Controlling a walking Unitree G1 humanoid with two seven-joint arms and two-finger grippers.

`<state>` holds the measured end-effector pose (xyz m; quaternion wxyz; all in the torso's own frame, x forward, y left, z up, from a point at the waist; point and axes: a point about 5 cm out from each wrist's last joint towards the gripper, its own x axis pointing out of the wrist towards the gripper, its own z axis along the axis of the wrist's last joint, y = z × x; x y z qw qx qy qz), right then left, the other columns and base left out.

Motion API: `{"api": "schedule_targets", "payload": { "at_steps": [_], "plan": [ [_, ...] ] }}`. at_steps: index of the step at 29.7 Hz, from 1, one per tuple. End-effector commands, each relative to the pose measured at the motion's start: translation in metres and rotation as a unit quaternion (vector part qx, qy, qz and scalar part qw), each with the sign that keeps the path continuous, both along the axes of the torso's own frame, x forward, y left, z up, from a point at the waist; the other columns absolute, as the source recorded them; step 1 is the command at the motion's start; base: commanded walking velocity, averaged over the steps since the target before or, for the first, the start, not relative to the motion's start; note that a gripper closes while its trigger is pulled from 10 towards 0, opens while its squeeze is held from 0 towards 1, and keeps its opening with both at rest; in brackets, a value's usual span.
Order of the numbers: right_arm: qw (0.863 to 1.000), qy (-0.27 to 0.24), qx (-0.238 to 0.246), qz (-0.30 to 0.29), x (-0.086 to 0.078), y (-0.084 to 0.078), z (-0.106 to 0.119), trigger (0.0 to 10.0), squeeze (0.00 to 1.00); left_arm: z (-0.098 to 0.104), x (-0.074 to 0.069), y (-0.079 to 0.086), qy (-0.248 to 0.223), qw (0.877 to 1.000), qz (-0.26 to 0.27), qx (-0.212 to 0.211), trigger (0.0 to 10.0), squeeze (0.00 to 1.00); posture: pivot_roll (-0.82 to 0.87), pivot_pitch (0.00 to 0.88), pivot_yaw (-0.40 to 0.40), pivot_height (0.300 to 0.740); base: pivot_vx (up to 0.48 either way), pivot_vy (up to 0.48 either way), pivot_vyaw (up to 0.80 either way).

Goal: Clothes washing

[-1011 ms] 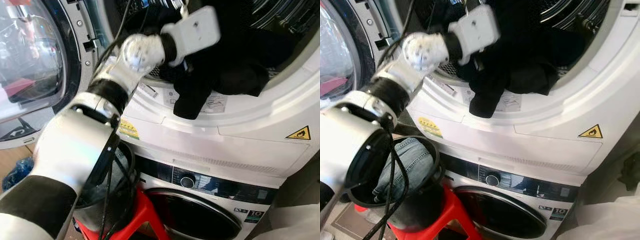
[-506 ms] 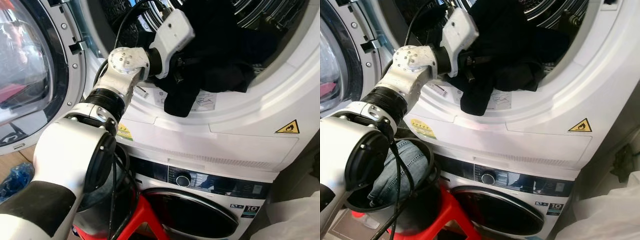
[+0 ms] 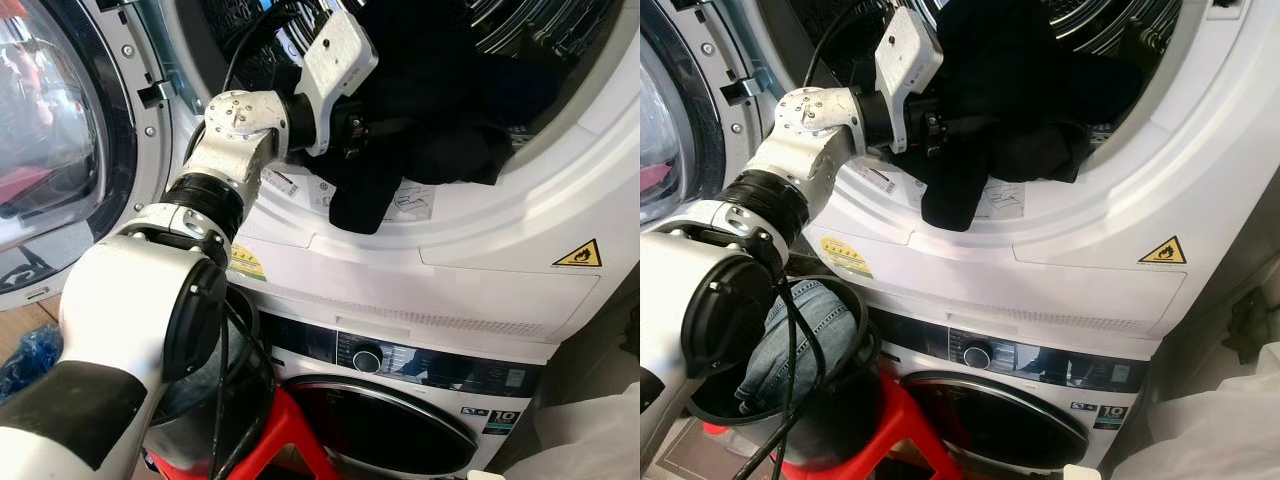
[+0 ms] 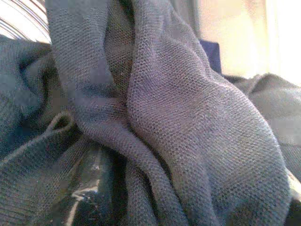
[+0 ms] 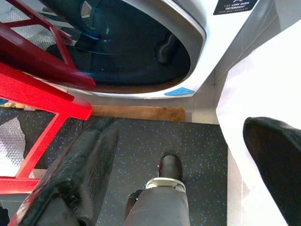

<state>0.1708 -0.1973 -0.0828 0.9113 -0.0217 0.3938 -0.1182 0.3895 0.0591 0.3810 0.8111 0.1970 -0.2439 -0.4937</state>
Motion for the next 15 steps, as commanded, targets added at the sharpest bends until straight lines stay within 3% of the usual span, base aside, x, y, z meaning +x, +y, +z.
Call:
{"api": "schedule_targets", "payload": {
  "at_steps": [1,9,15],
  "plan": [
    [1.000,0.005,0.007,0.006,-0.002,0.006,-0.002,10.0,0.00,0.015,-0.002,0.010,-0.020,1.000,0.009,-0.020,10.0,1.00,-0.14,0.059,0.149,0.740,0.000,0.000,0.00],
    [1.000,0.008,0.008,0.008,-0.004,0.007,-0.003,10.0,0.00,0.026,-0.002,0.014,-0.034,0.998,0.028,-0.035,10.0,1.00,-0.14,0.056,0.148,0.740,0.000,0.000,0.00],
    [1.000,0.003,0.009,0.008,-0.001,0.007,-0.002,10.0,0.00,0.027,-0.004,0.011,-0.033,0.999,0.008,-0.035,10.0,1.00,-0.14,0.056,0.148,0.740,0.000,0.000,0.00]
  ]
}}
